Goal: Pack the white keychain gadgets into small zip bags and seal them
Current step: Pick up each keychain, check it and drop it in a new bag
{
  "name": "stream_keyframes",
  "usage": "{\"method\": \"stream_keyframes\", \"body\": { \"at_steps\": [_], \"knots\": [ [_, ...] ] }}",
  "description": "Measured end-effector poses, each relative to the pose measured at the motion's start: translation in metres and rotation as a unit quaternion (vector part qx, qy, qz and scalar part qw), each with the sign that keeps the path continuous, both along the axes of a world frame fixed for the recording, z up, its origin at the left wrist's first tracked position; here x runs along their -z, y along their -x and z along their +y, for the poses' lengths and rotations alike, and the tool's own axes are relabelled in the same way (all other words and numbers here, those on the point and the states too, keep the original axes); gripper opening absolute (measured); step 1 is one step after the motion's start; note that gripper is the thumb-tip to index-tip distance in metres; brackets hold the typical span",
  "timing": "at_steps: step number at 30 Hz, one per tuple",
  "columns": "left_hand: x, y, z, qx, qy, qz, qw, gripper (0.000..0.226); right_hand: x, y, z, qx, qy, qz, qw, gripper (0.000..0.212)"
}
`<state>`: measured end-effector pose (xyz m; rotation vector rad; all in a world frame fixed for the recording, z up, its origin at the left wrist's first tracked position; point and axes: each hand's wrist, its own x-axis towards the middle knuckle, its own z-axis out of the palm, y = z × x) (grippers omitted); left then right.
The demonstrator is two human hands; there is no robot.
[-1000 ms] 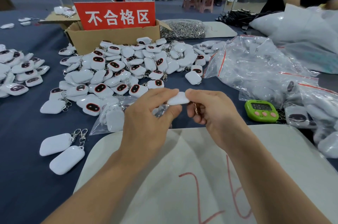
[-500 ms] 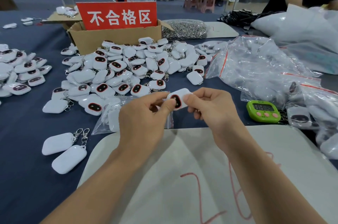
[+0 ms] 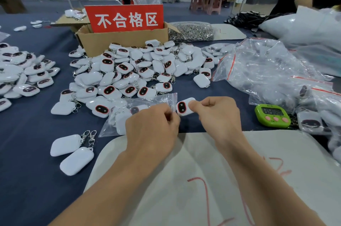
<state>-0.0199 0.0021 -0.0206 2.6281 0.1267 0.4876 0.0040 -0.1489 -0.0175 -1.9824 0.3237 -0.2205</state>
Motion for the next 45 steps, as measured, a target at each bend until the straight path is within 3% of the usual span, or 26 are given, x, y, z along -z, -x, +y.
{"method": "stream_keyframes", "body": {
  "at_steps": [5, 12, 17, 20, 23, 26, 29, 31, 35, 39, 42, 45],
  "knots": [
    [0.001, 0.003, 0.002, 0.023, 0.077, -0.073, 0.994, 0.026, -0.008, -0.002, 0.009, -0.08, -0.07, -0.009, 0.994, 0.043],
    [0.0, 0.004, 0.003, 0.04, 0.085, -0.068, 0.993, 0.027, -0.007, -0.003, 0.008, -0.017, -0.101, -0.031, 0.994, 0.041],
    [-0.002, 0.004, 0.003, 0.031, 0.102, -0.13, 0.986, 0.024, -0.003, 0.0, 0.013, -0.115, -0.035, -0.022, 0.992, 0.032],
    [-0.001, 0.005, 0.003, 0.068, 0.088, -0.148, 0.983, 0.023, -0.006, 0.001, 0.014, -0.22, -0.027, -0.001, 0.975, 0.039],
    [0.002, 0.005, 0.006, 0.084, 0.061, -0.139, 0.985, 0.023, -0.009, 0.002, 0.017, -0.297, 0.077, 0.028, 0.951, 0.035],
    [0.001, 0.003, 0.009, 0.04, 0.107, -0.159, 0.981, 0.037, -0.005, -0.001, 0.012, -0.198, 0.07, -0.007, 0.978, 0.025],
    [-0.004, -0.005, 0.019, -0.045, 0.301, -0.204, 0.93, 0.049, -0.002, -0.009, -0.001, -0.015, -0.002, -0.048, 0.999, 0.02],
    [-0.006, -0.012, 0.027, -0.091, 0.363, -0.207, 0.904, 0.055, 0.0, -0.016, -0.009, 0.044, 0.025, -0.057, 0.997, 0.025],
    [-0.005, -0.016, 0.035, -0.136, 0.386, -0.188, 0.893, 0.055, 0.008, -0.037, -0.013, 0.0, 0.128, -0.046, 0.991, 0.048],
    [-0.004, -0.021, 0.036, -0.143, 0.382, -0.177, 0.896, 0.038, 0.011, -0.07, -0.014, -0.087, 0.235, -0.035, 0.967, 0.067],
    [-0.004, -0.022, 0.038, -0.149, 0.377, -0.177, 0.897, 0.032, 0.016, -0.086, -0.01, -0.133, 0.36, -0.005, 0.923, 0.06],
    [-0.005, -0.02, 0.036, -0.135, 0.351, -0.158, 0.913, 0.029, 0.022, -0.089, -0.013, -0.11, 0.326, -0.049, 0.938, 0.038]
  ]
}}
